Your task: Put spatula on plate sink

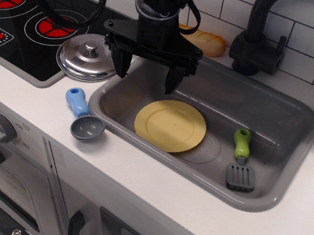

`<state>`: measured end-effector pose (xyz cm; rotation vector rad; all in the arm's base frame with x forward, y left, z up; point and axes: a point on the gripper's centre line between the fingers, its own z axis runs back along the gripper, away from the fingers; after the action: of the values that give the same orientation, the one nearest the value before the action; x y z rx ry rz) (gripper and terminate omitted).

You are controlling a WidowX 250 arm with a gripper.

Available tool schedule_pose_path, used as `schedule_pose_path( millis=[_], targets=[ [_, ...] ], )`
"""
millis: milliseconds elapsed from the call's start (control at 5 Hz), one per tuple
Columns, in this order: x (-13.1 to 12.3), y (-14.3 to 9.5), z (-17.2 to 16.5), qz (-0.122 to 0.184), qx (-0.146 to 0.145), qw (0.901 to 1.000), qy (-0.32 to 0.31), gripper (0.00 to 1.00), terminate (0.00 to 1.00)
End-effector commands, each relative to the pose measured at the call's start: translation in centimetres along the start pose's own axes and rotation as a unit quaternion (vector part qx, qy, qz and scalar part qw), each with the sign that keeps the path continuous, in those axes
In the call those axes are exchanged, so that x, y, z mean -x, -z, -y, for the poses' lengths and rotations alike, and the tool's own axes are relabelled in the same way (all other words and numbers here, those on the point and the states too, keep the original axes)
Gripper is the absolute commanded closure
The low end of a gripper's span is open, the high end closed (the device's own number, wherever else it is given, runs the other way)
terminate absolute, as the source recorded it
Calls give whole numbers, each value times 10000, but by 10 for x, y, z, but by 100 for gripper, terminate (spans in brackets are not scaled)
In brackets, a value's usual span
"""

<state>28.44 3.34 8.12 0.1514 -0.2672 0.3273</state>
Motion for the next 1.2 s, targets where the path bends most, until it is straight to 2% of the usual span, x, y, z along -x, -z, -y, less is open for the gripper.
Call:
schedule_pose_path(
  millis=[0, 200, 400, 600, 1000],
  targets=[
    [0, 0, 0, 0, 0, 10000, 0, 0, 0],
    [1, 11, 38, 87, 76, 9997, -207, 0, 0],
    [-4, 20, 71, -71, 179, 9989, -426, 0, 0],
    [-7, 26, 102, 20, 466, 9979, -452, 0, 0],
    [-6, 43, 126, -21, 419, 9982, -439, 0, 0]
  ],
)
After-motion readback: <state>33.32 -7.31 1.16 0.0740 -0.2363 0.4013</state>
